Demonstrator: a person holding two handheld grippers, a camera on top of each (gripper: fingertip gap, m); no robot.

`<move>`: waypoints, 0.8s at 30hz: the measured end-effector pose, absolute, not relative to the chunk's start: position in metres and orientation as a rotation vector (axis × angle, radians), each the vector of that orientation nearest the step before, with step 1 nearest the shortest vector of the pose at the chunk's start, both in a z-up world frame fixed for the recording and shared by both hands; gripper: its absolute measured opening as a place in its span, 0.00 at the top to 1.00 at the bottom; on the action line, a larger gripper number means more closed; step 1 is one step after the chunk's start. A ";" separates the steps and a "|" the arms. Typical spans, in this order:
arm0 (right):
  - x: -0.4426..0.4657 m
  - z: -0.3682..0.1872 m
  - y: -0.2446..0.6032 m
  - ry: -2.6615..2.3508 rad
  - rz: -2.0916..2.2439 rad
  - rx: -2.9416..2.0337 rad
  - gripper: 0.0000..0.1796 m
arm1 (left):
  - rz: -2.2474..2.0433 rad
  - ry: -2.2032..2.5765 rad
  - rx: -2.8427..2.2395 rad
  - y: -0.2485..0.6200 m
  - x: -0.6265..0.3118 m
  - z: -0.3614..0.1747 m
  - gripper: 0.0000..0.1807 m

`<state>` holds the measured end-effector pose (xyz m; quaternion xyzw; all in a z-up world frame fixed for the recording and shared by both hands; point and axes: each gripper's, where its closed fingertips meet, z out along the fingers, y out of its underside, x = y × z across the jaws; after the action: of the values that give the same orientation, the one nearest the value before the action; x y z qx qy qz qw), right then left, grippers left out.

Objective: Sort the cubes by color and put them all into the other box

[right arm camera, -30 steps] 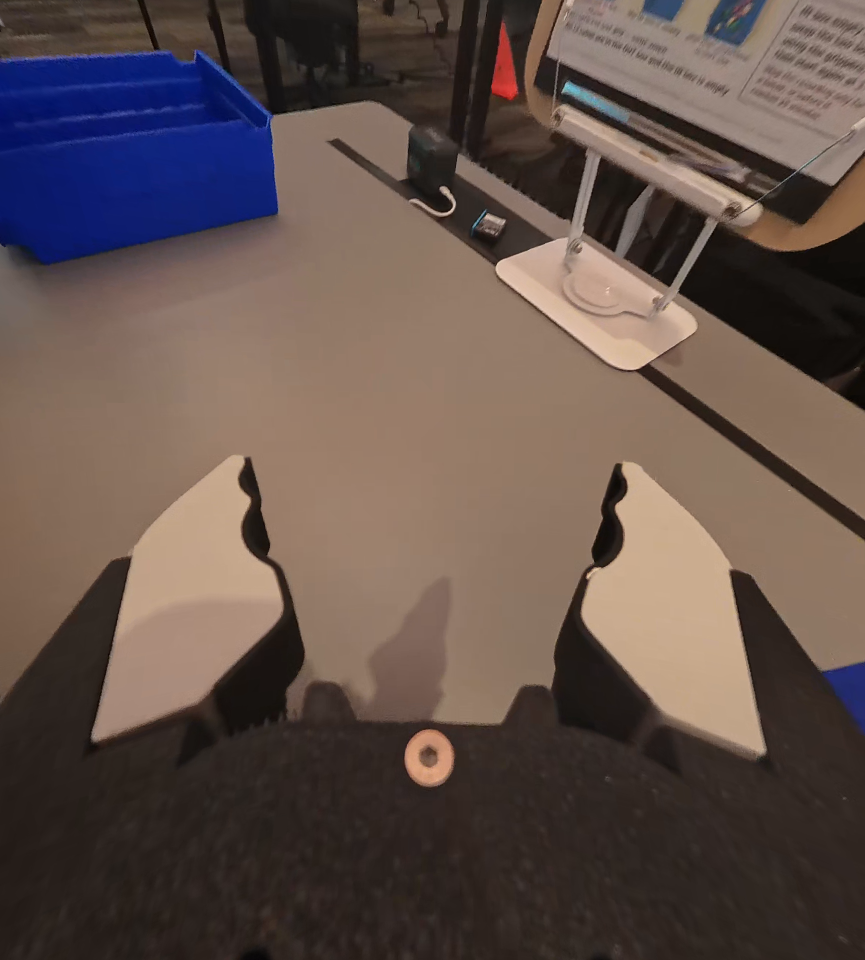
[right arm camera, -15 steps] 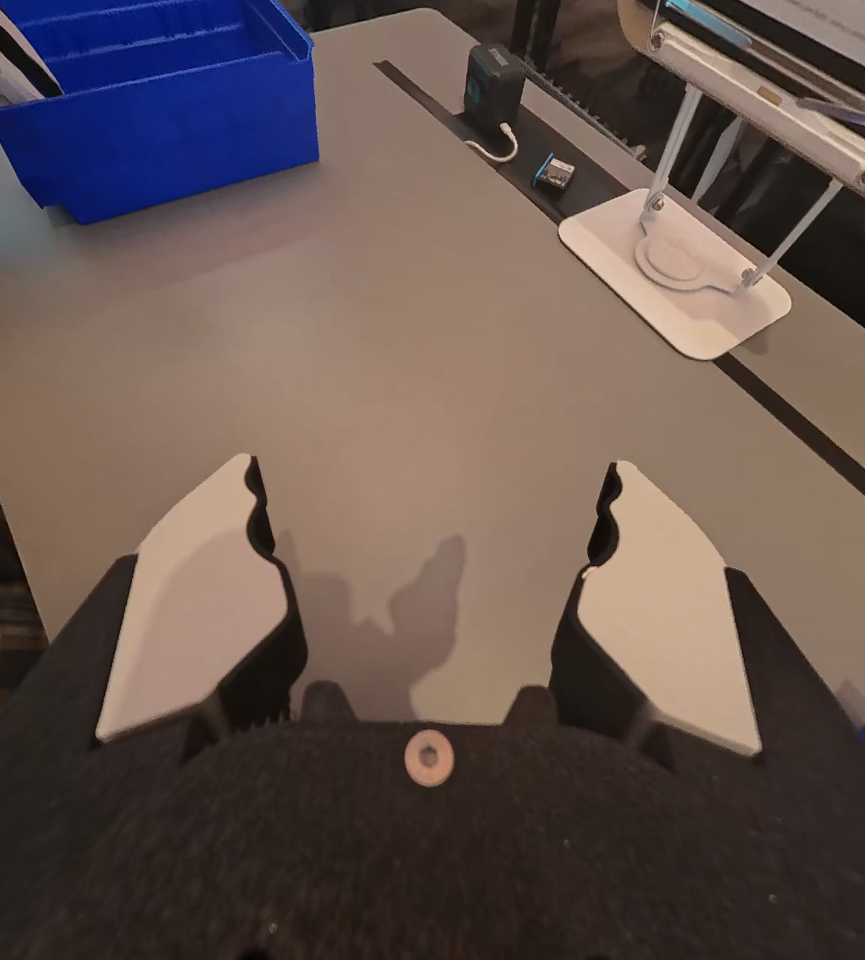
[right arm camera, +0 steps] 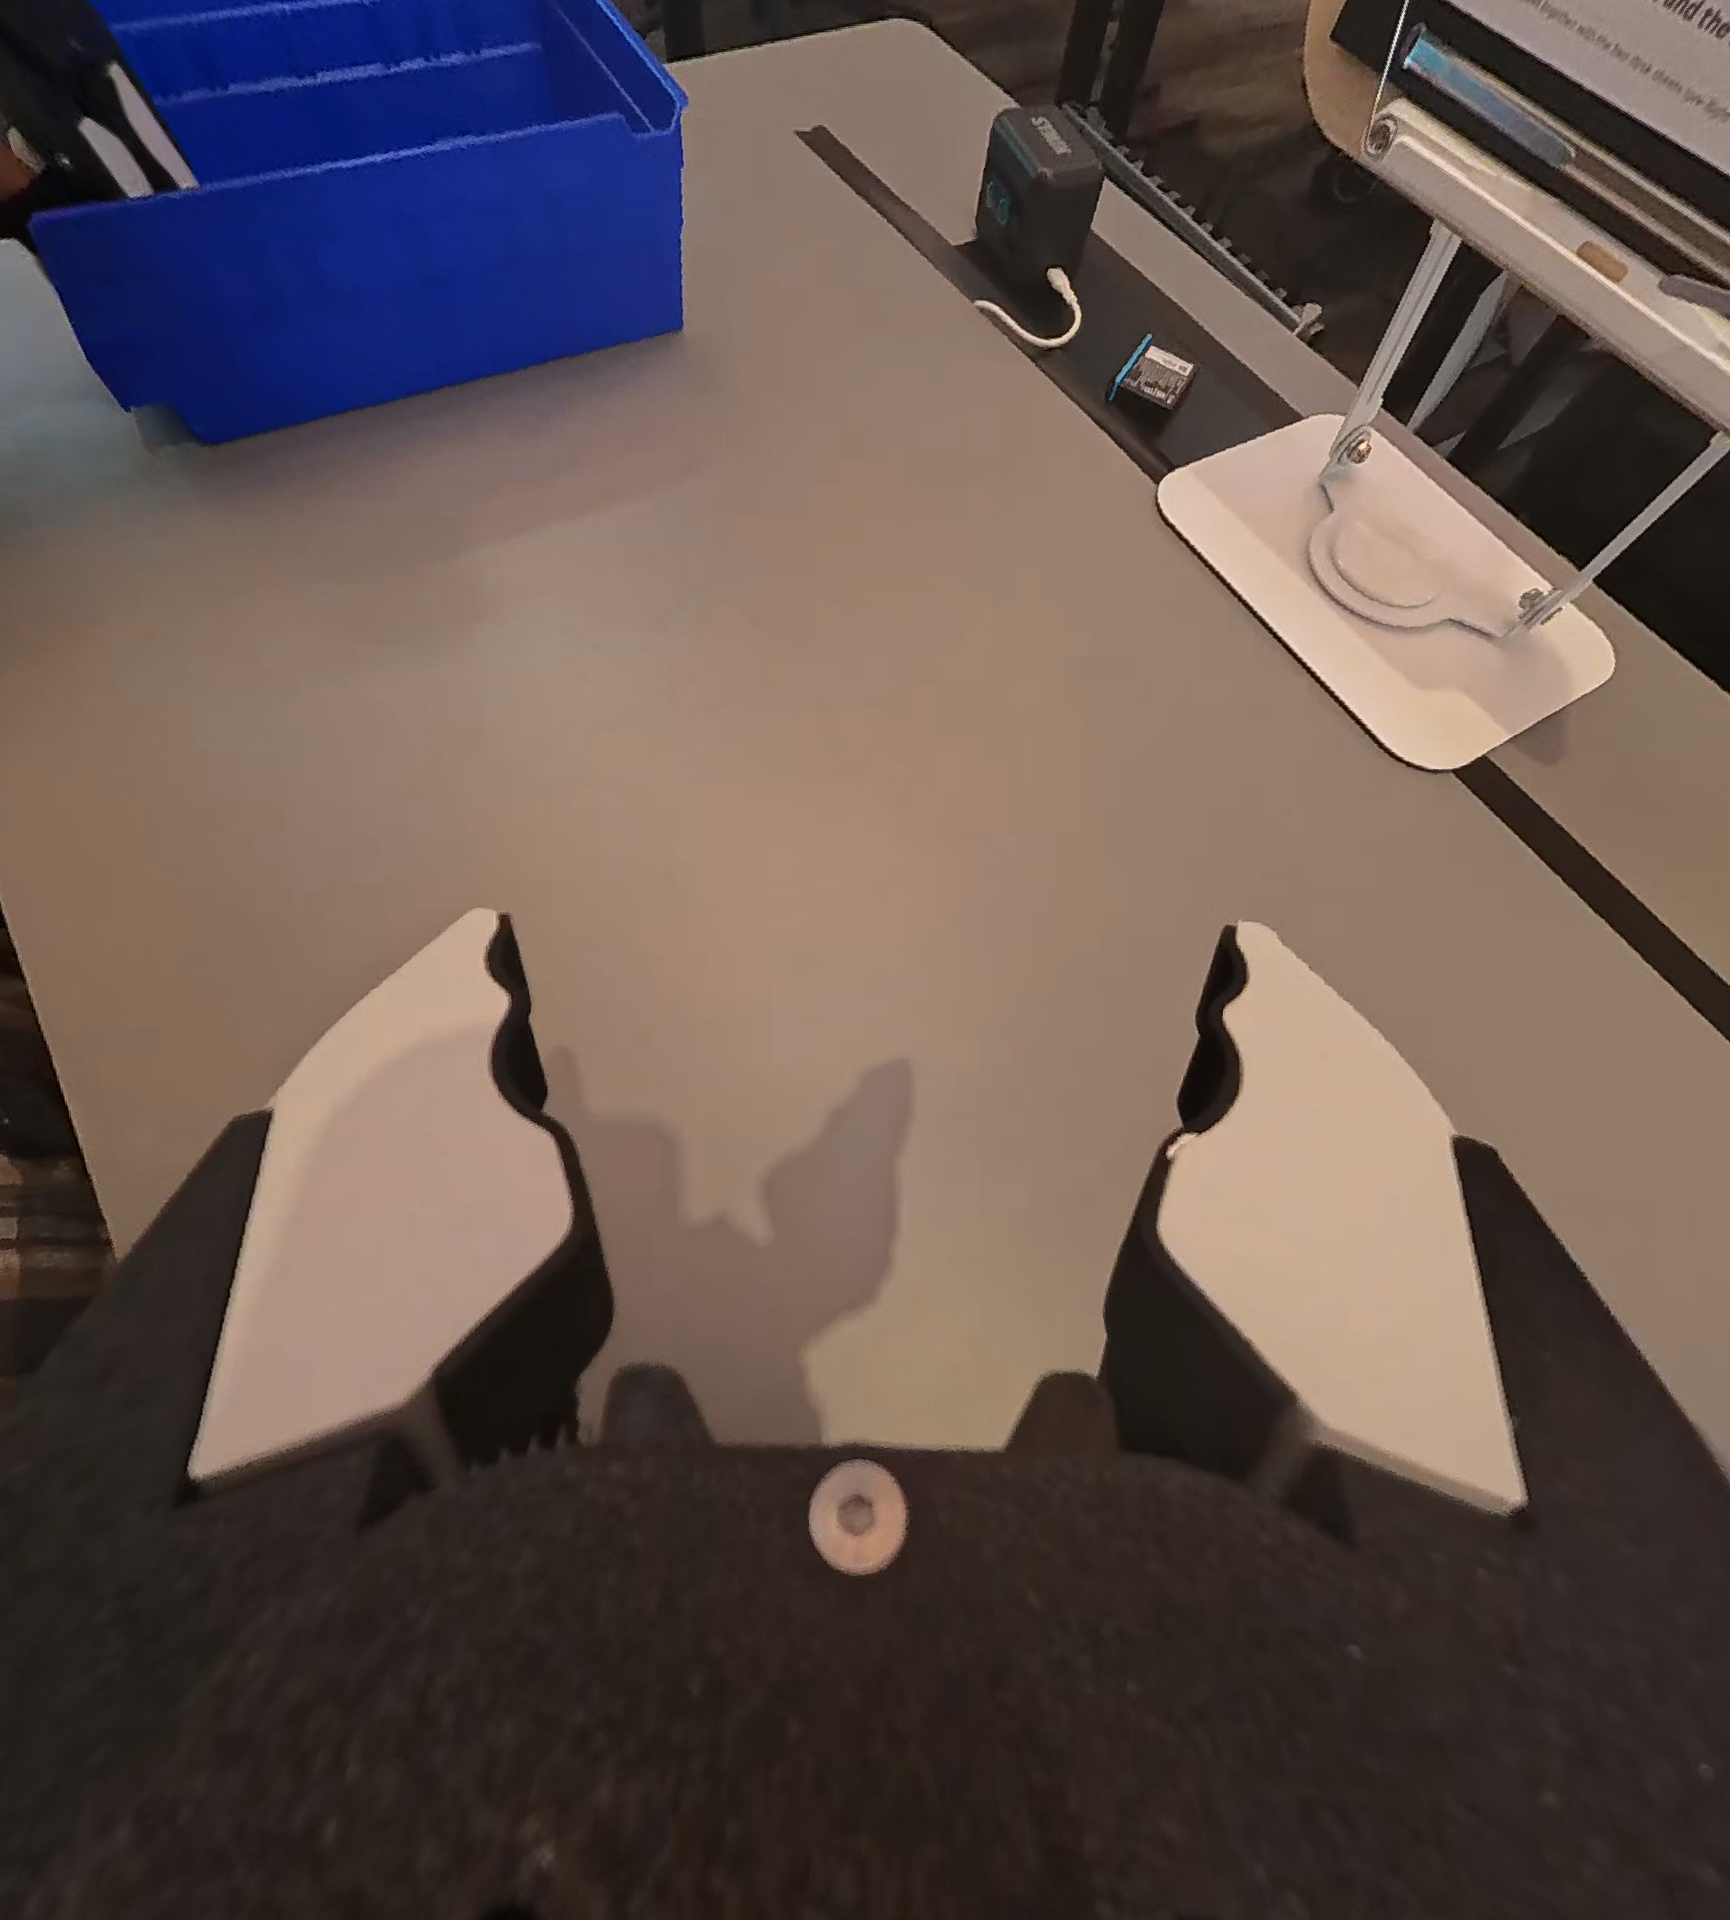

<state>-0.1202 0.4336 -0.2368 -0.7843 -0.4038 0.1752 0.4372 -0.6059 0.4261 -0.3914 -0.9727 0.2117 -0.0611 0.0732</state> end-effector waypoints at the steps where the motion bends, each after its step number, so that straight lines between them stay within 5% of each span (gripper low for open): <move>1: -0.120 -0.236 0.433 -1.006 0.436 -1.946 0.33 | -0.202 0.649 -2.933 0.427 -0.606 -0.392 0.85; 24: -0.113 -0.234 0.438 -0.961 0.465 -1.915 0.36 | -0.260 0.685 -2.708 0.448 -0.631 -0.359 0.85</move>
<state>-0.1132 0.4384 -0.2339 -0.7768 -0.3899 0.1887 0.4571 -0.6307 0.4485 -0.3589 -0.9517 0.2408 -0.0913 0.1673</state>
